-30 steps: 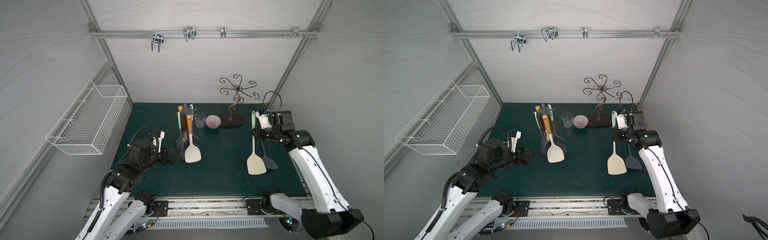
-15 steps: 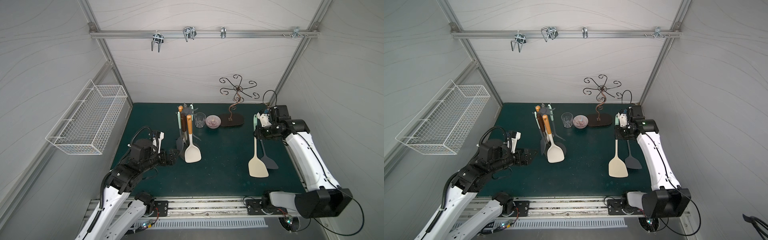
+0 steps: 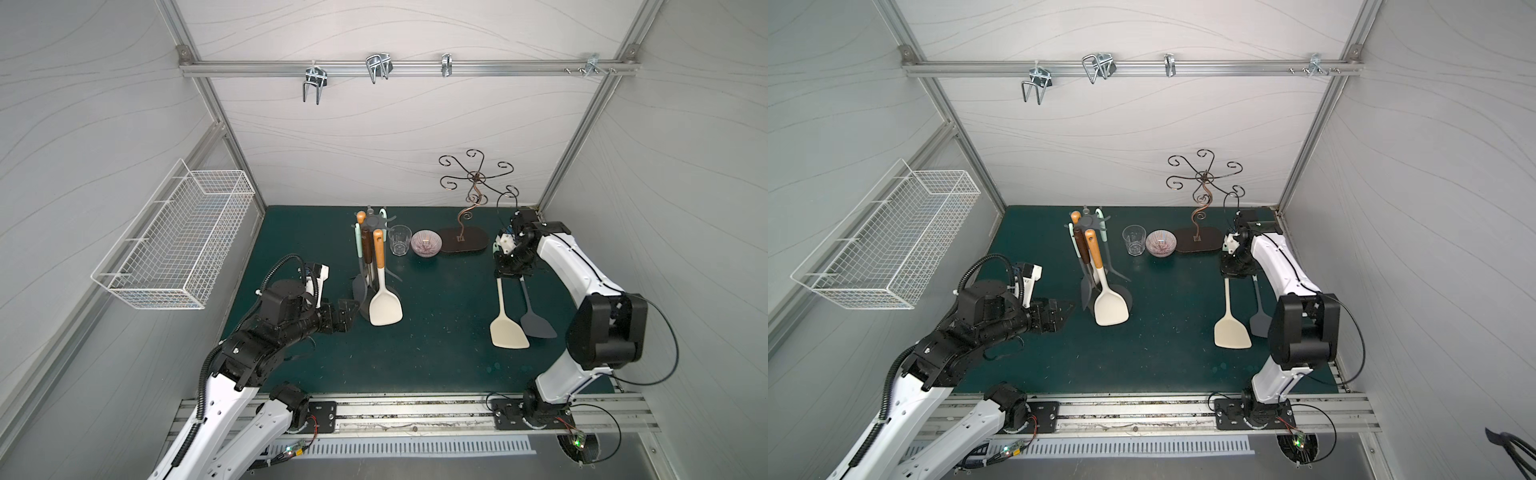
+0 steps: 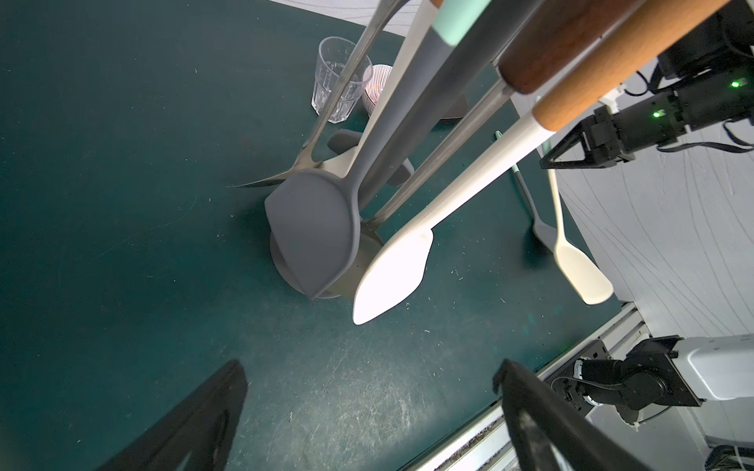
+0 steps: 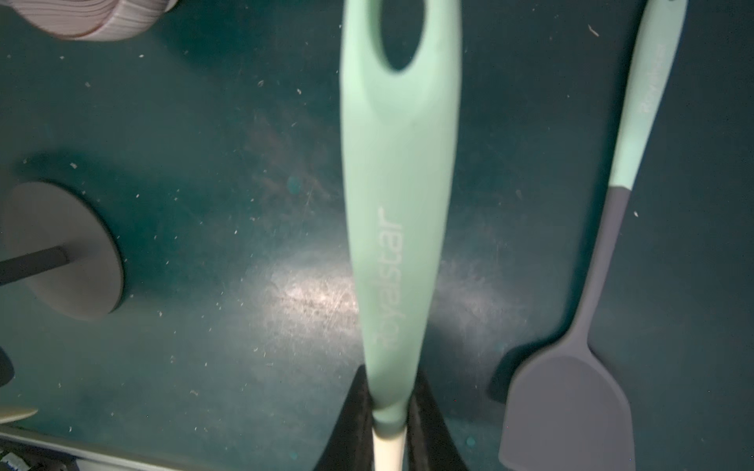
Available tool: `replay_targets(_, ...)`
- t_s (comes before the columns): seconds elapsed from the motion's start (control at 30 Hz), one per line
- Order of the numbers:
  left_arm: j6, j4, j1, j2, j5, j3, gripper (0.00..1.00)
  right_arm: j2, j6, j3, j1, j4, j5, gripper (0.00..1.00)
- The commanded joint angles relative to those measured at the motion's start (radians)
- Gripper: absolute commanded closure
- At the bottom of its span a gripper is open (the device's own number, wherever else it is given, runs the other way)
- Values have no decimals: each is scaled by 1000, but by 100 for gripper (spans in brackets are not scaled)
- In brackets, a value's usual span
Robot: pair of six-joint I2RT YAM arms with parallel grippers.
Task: Take the spatula off the kitchen utensil rack
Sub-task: Place the spatula at the center of the board.
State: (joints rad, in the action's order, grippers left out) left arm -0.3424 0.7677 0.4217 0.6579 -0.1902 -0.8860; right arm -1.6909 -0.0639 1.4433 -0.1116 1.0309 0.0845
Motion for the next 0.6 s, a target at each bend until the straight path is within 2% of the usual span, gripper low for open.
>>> replay_targets(0.0, 20, -2, 6, 2, 14, -40, 0, -64, -2, 45, -5, -35, -20, 100)
replay_targets(0.3, 21, -1, 5, 8, 15, -41, 0, -271, 29, 131, -4, -50, -45, 100)
replay_targets(0.57, 24, -2, 5, 15, 21, -42, 0, -349, 60, 153, 4, -25, -52, 100)
